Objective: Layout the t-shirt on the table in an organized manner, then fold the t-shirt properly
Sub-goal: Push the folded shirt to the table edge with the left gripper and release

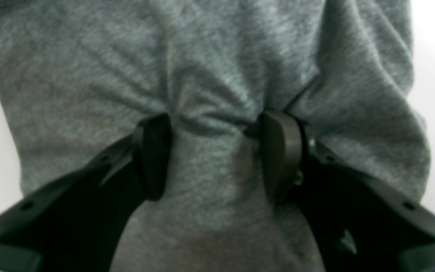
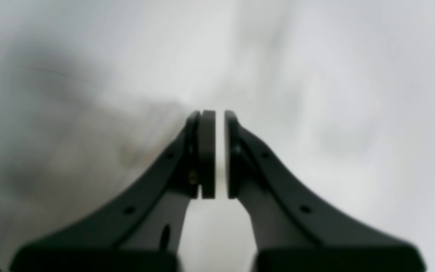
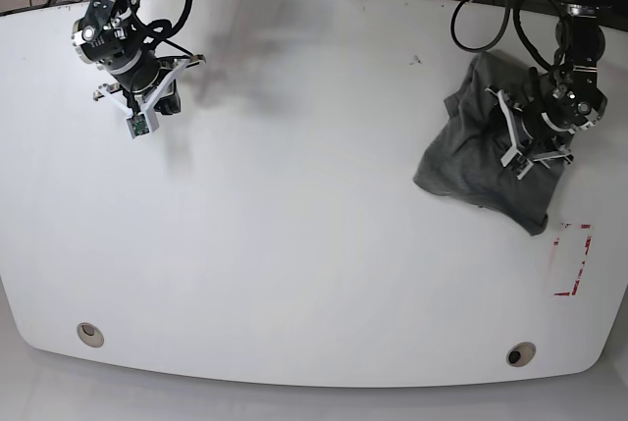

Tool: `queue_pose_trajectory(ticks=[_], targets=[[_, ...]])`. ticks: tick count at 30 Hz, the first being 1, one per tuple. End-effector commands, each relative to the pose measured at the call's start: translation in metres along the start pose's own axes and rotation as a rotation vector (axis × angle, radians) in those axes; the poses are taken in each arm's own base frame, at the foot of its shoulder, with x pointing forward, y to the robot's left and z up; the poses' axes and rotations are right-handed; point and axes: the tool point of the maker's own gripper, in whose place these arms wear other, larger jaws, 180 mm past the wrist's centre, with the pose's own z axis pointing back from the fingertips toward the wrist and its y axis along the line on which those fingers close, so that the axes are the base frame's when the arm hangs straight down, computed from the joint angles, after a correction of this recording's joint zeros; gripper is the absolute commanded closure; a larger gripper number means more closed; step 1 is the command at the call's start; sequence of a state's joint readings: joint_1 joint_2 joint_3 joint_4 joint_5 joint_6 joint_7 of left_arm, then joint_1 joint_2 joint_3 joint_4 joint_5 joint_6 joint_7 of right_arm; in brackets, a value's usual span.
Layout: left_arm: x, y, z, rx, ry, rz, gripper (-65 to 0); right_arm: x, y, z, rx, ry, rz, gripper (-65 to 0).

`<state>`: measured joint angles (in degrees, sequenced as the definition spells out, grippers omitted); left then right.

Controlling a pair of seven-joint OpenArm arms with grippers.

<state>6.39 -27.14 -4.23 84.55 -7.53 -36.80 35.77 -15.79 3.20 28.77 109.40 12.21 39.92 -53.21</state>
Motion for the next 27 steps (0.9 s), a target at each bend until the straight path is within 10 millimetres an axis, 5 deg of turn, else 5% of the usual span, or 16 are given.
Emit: queue_pose_trajectory(ticks=[1,9,27], targets=[[-0.051,0.023,0.009,0.068,0.212,-0.027,-35.3,0.013,-0.003,0.005,-0.007,-0.045,0.015,-3.8],[-0.093,0.061,0.034,0.151,0.279,0.079,-35.3,0.014,-0.003,0.004,-0.007,-0.047,0.015,-3.8],[-0.11,0.126,0.083,0.274,0.314,0.093,-35.3,0.004,-0.002,0.006,-0.008,-0.021,0.015,-3.8]])
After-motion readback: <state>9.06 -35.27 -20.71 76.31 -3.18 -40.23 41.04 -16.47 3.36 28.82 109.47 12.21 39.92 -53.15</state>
